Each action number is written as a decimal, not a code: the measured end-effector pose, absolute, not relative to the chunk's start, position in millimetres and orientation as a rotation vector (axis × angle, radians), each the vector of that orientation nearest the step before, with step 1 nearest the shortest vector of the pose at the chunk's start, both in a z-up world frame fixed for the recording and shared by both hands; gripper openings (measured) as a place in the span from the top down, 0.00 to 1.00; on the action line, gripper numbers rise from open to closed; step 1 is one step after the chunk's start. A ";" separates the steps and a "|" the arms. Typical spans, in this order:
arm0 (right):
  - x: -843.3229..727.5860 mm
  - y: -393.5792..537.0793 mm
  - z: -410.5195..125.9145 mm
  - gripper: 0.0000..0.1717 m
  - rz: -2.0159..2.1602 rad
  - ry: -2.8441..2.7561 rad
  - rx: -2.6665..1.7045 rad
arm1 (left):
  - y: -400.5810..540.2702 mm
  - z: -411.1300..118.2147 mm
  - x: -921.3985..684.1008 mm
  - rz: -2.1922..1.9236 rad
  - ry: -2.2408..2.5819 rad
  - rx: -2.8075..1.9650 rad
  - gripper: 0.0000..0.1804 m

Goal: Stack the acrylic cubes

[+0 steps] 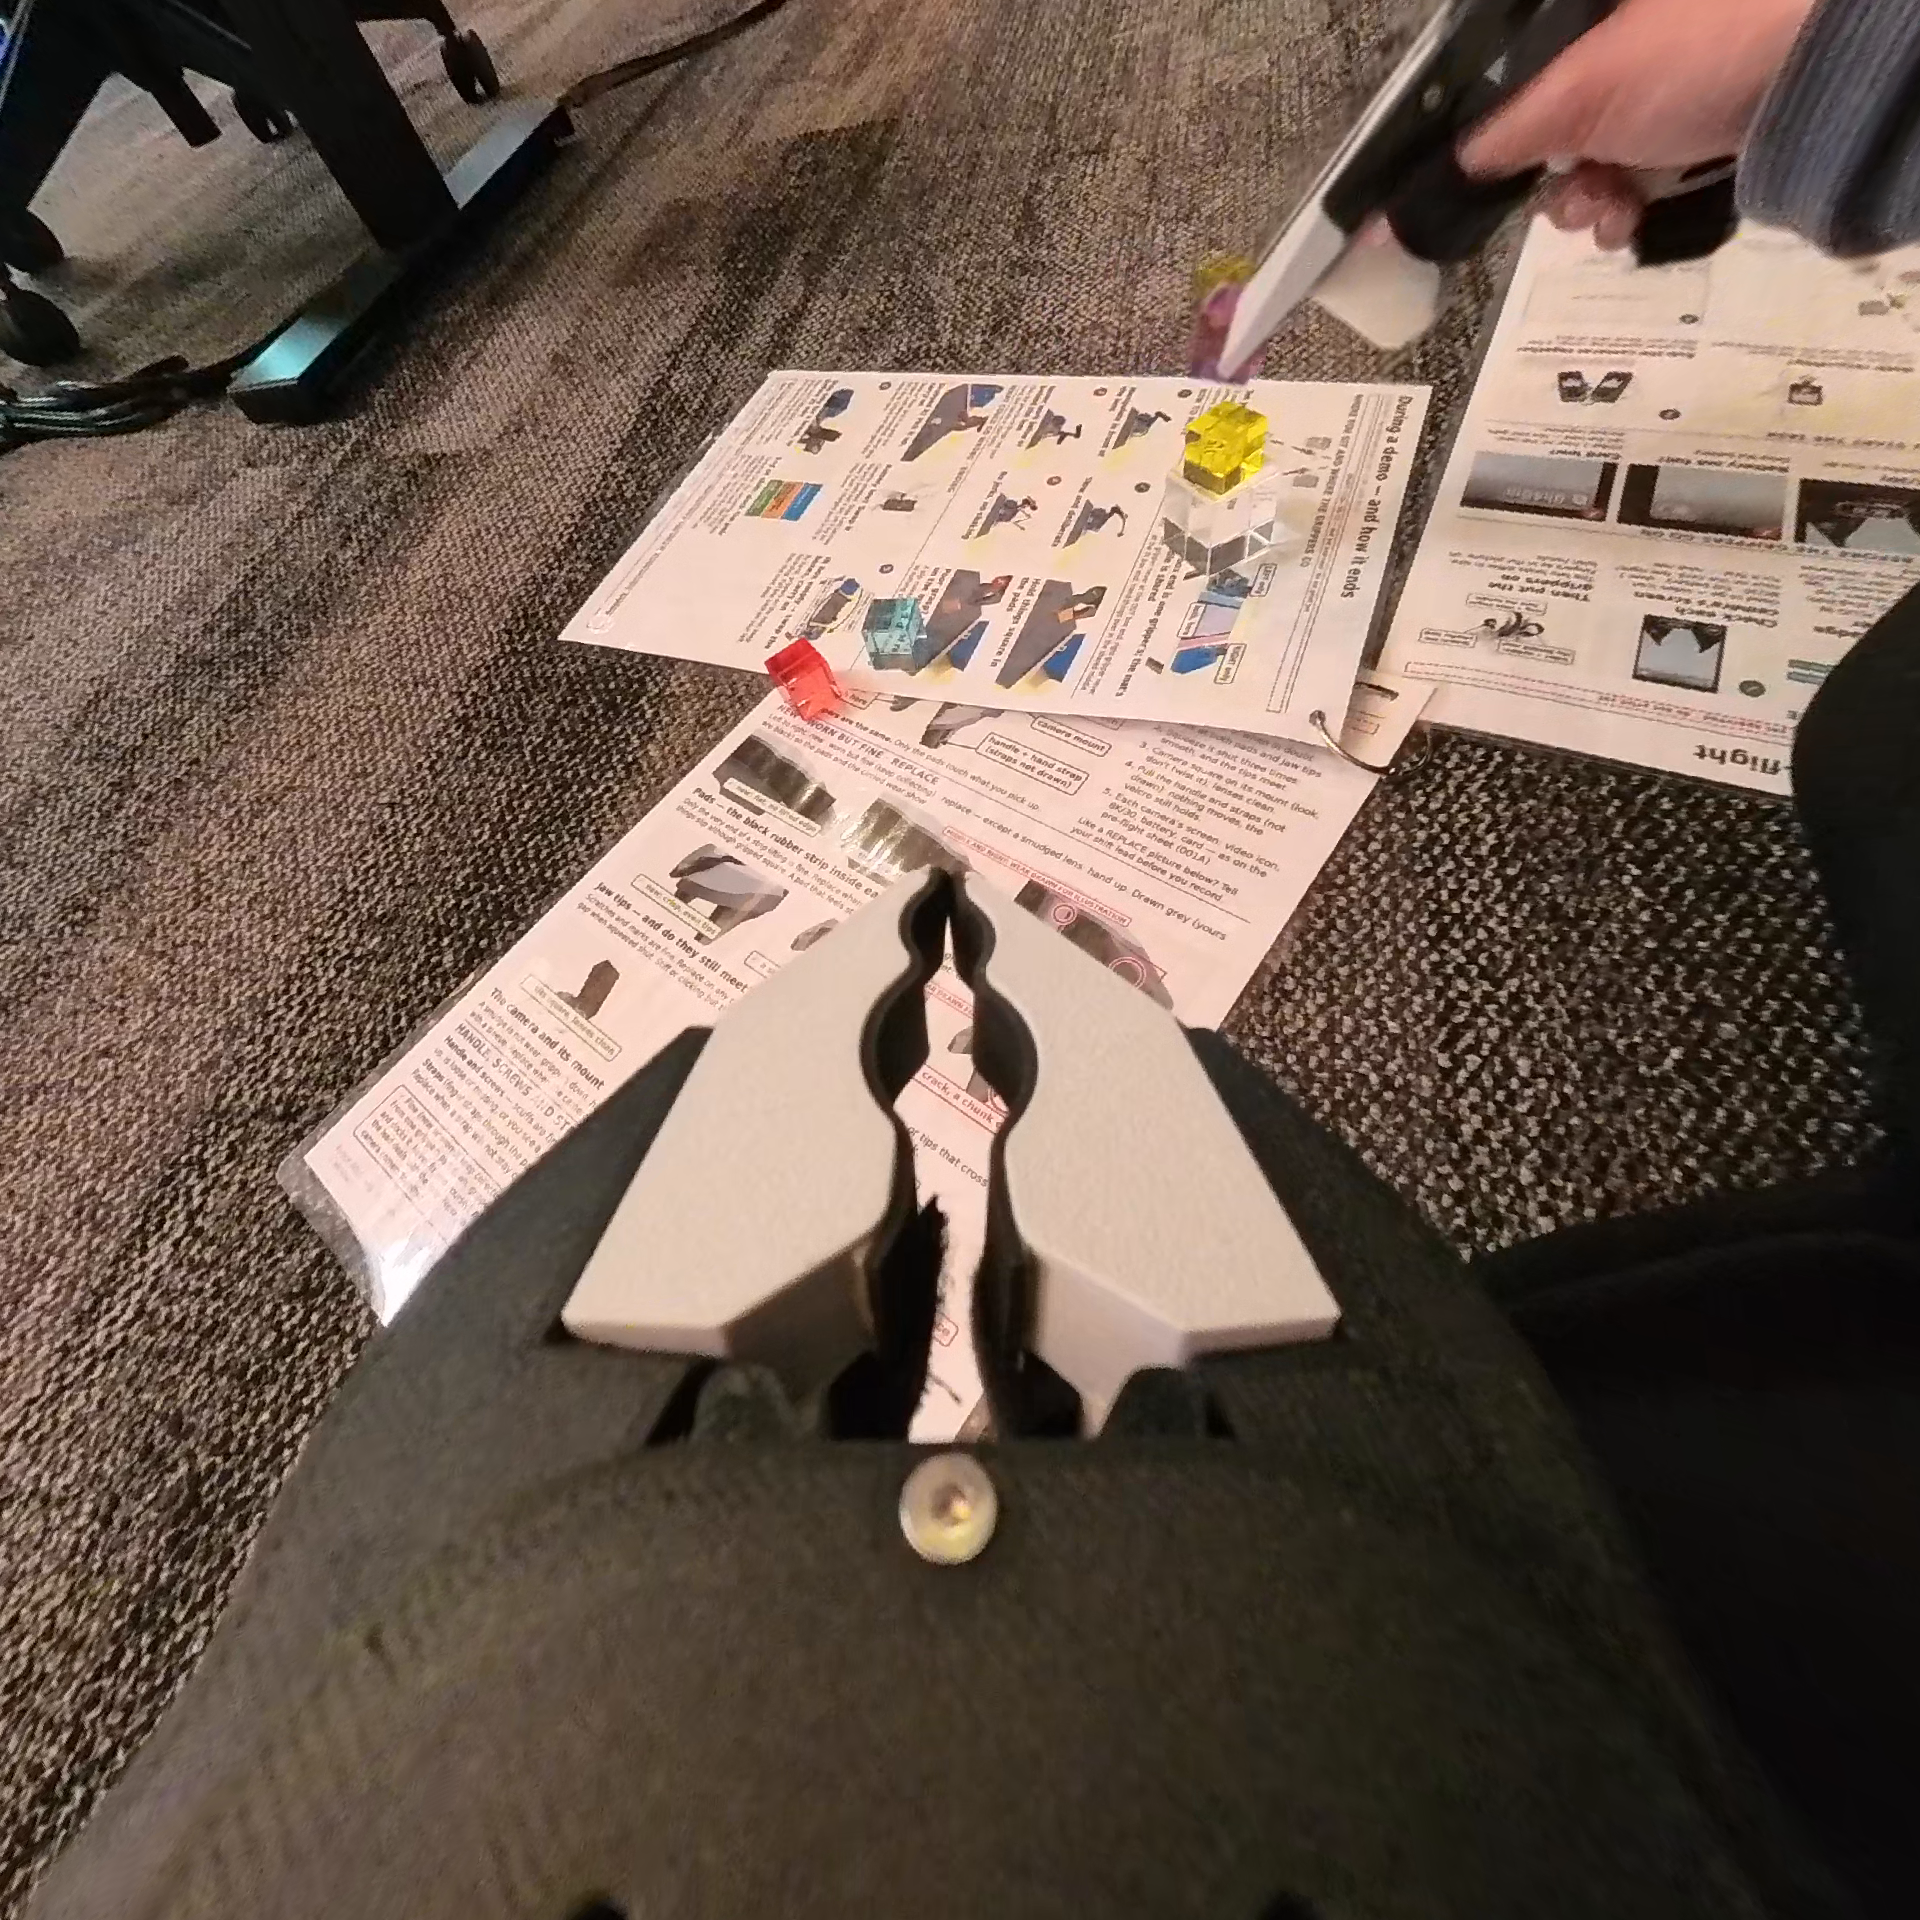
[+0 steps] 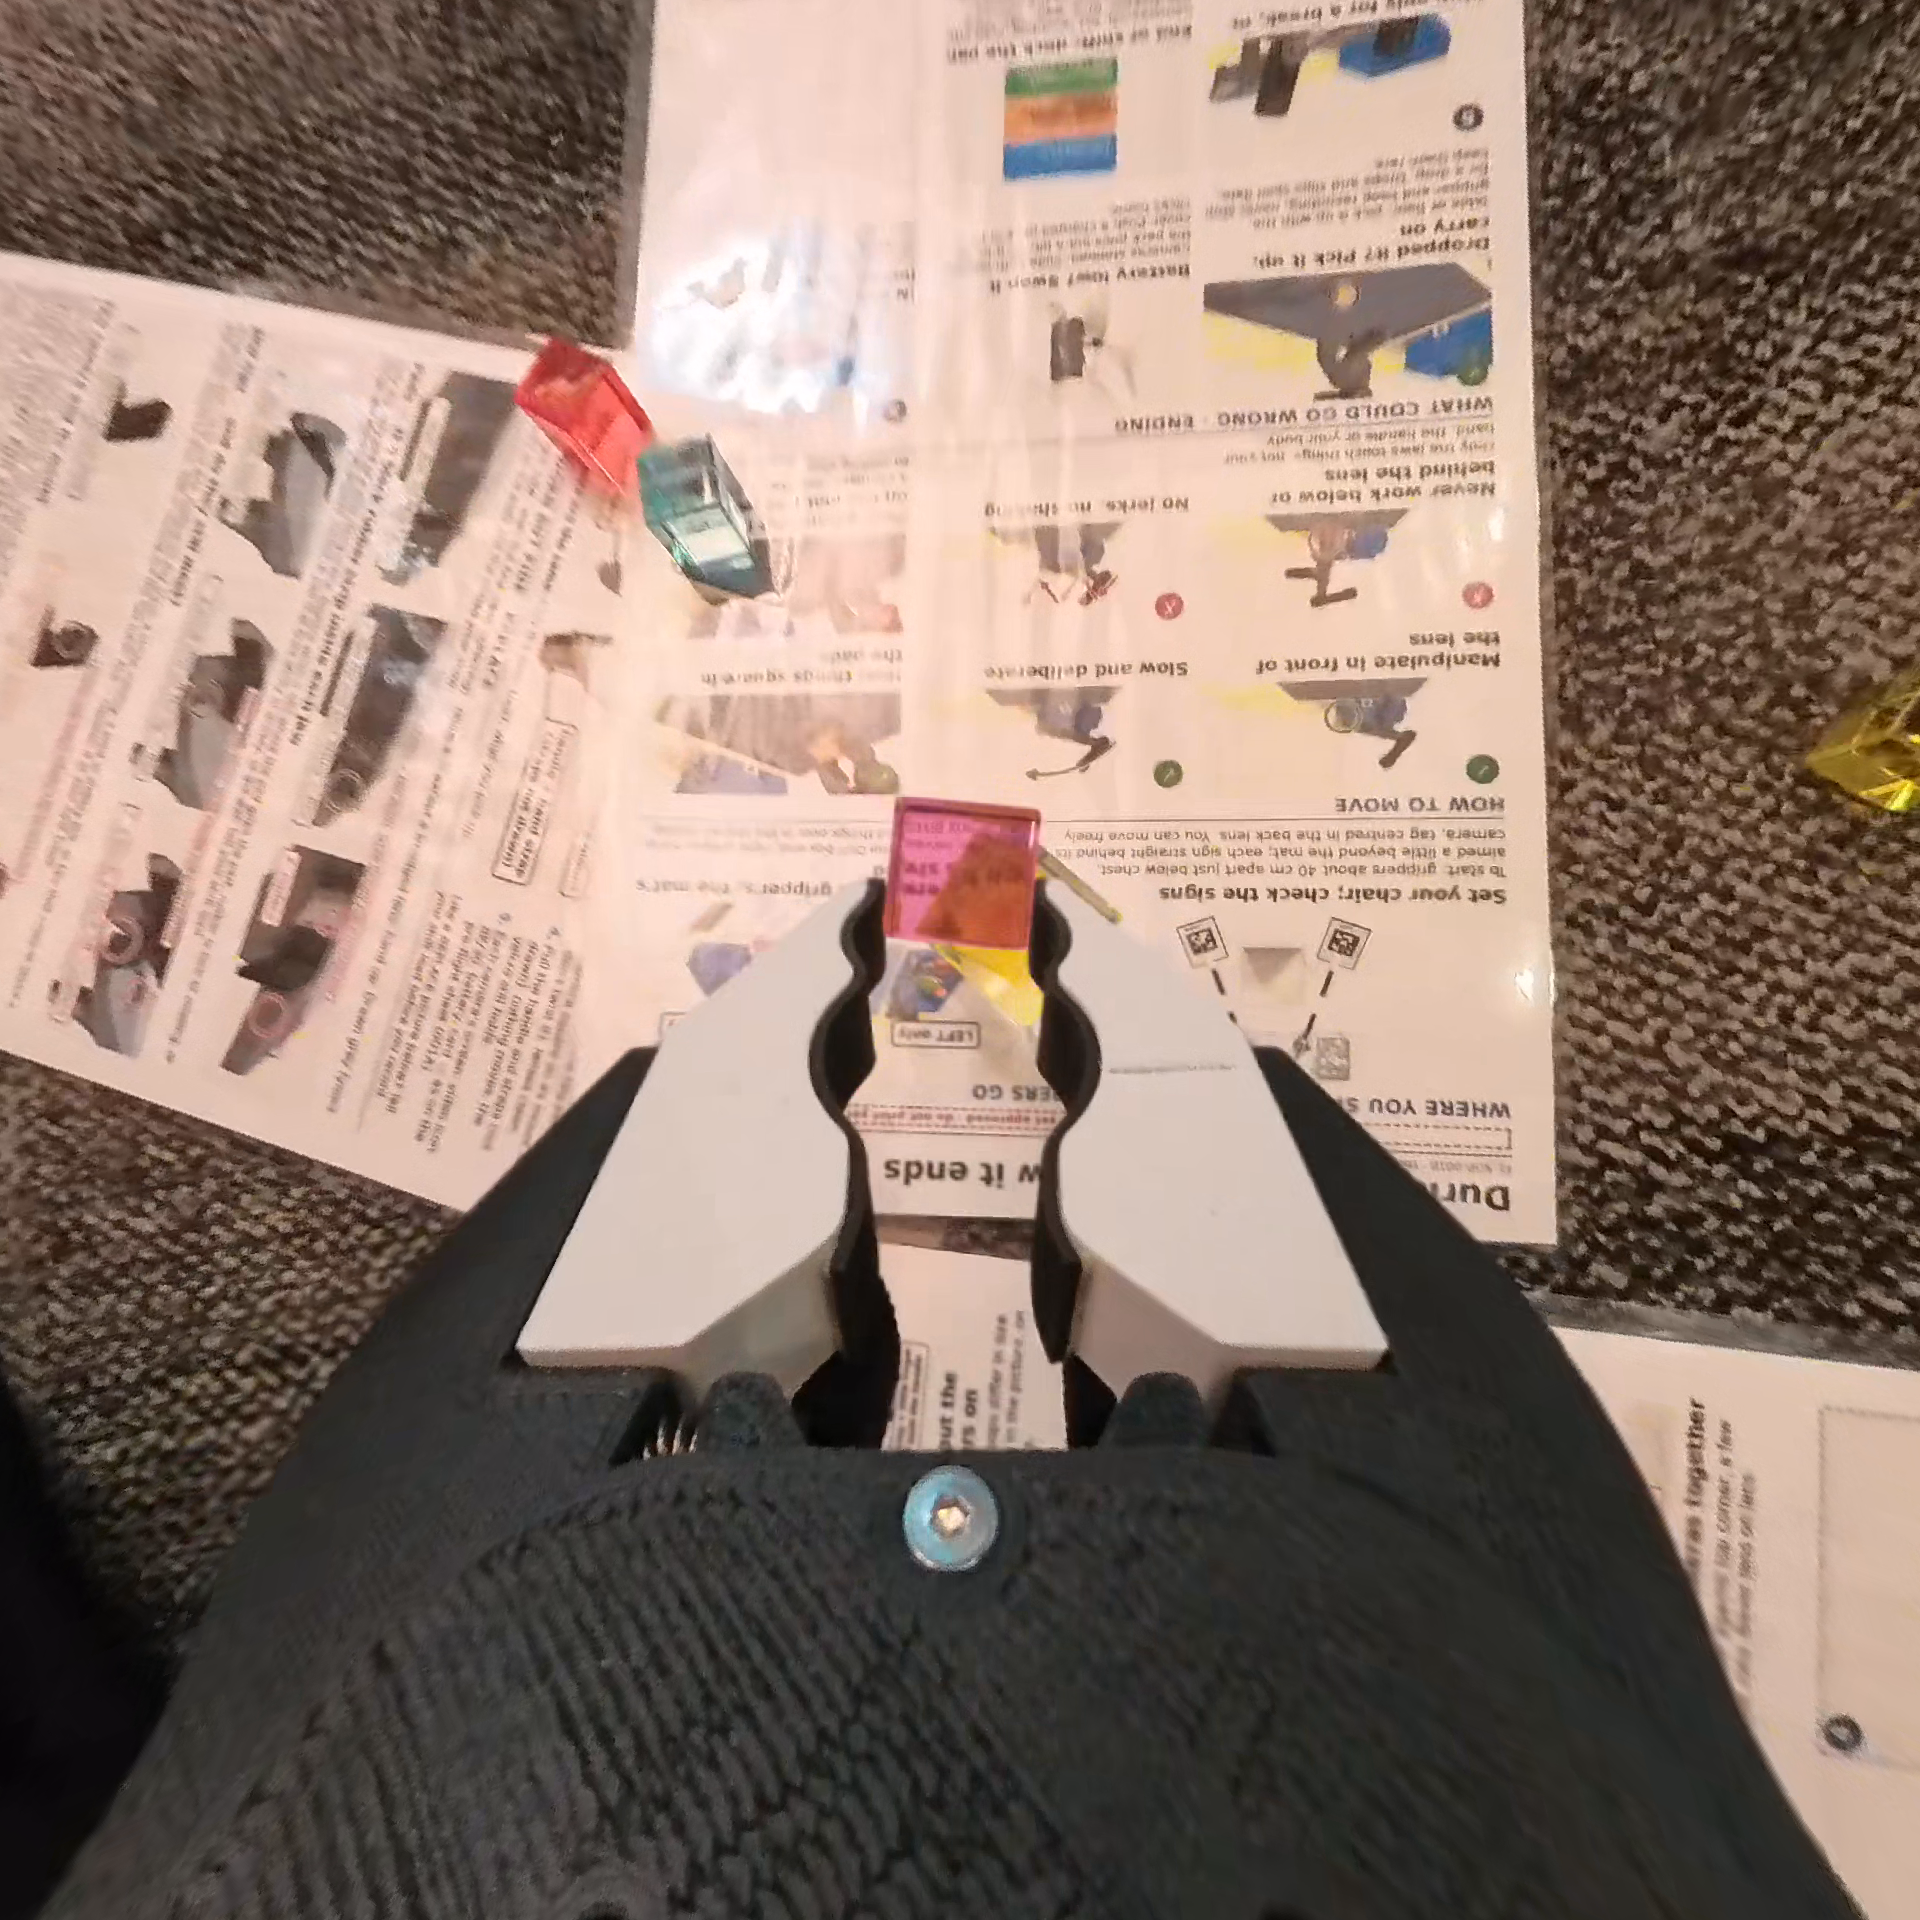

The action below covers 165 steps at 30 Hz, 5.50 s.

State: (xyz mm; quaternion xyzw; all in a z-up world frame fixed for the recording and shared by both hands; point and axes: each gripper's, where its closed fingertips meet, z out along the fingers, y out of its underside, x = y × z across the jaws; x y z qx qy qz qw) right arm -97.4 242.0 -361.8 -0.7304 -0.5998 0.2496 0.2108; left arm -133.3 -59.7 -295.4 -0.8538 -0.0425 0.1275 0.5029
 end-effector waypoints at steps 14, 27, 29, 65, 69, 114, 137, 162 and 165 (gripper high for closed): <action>-94.7 247.8 -374.1 0.85 0.558 -1.693 -2.040 | -60.0 -295.1 -133.5 0.309 -0.104 -2.059 1.00; -102.9 259.0 -346.2 0.68 0.708 -1.510 -1.999 | -60.1 -294.1 -133.2 0.309 -0.104 -2.056 1.00; -111.9 253.8 -330.9 0.68 0.785 -1.490 -1.914 | -60.0 -293.4 -132.5 0.308 -0.103 -2.054 1.00; -172.4 169.1 -309.3 0.86 0.952 -1.616 -1.724 | -60.3 -296.4 -138.7 0.298 -0.128 -2.052 1.00; -128.6 208.1 -285.1 0.86 0.985 -1.464 -1.750 | -61.1 -295.1 -139.4 0.296 -0.137 -2.047 1.00; -233.1 133.2 -352.9 0.62 0.787 -1.879 -1.544 | -59.1 -298.4 -130.7 0.296 -0.084 -2.078 1.00; -289.2 117.6 -447.5 0.79 0.749 -1.976 -1.592 | -57.7 -303.6 -137.9 0.261 -0.119 -2.063 1.00; -92.5 253.9 -282.4 0.79 0.815 -1.375 -1.788 | -64.0 -289.1 -141.9 0.323 -0.164 -2.039 1.00; -89.3 259.1 -288.2 0.79 0.830 -1.356 -1.819 | -64.3 -289.0 -142.9 0.322 -0.170 -2.039 1.00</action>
